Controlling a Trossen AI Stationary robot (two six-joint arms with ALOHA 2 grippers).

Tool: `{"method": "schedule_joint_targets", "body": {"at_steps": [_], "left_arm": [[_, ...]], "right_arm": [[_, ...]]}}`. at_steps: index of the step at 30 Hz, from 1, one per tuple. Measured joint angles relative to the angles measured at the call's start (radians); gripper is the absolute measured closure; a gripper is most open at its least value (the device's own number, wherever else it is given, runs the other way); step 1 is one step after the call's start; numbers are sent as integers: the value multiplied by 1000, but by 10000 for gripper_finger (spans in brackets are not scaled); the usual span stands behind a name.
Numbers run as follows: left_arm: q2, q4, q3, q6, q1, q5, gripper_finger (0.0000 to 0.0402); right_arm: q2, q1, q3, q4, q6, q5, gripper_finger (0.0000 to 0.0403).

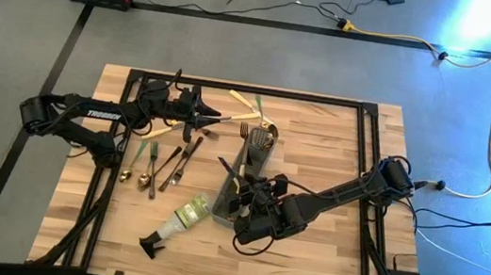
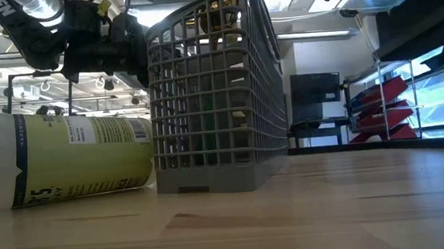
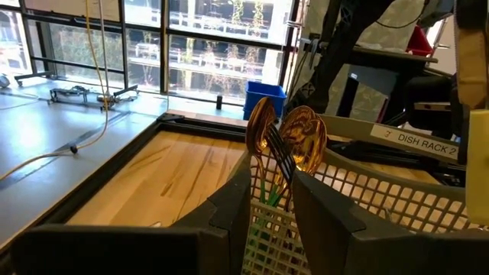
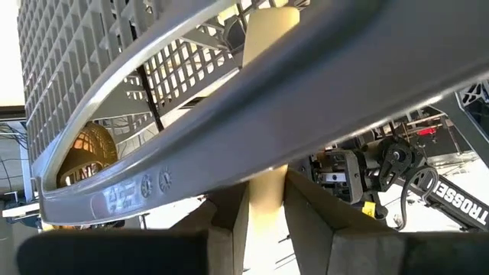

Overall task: Sort silverware
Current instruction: Put the table knife into the silverware basket

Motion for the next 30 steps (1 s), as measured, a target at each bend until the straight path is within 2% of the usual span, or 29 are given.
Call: {"method": "schedule_joint_targets", "body": {"at_steps": [3, 13, 23, 26, 30], "left_arm": [[0, 0, 0, 0, 0, 0, 318], [0, 0, 0, 0, 0, 0, 318], [0, 0, 0, 1, 0, 0, 318], [-33, 4, 0, -6, 10, 23, 318], [-146, 18, 2, -32, 32, 70, 318]], "right_arm": [[0, 0, 0, -10, 1, -12, 337], [-1, 0, 1, -1, 27, -8, 273], [-1, 7, 40, 46, 30, 17, 267], [-4, 25, 90, 16, 132, 72, 267], [-47, 65, 125, -103, 330, 125, 267]]}}
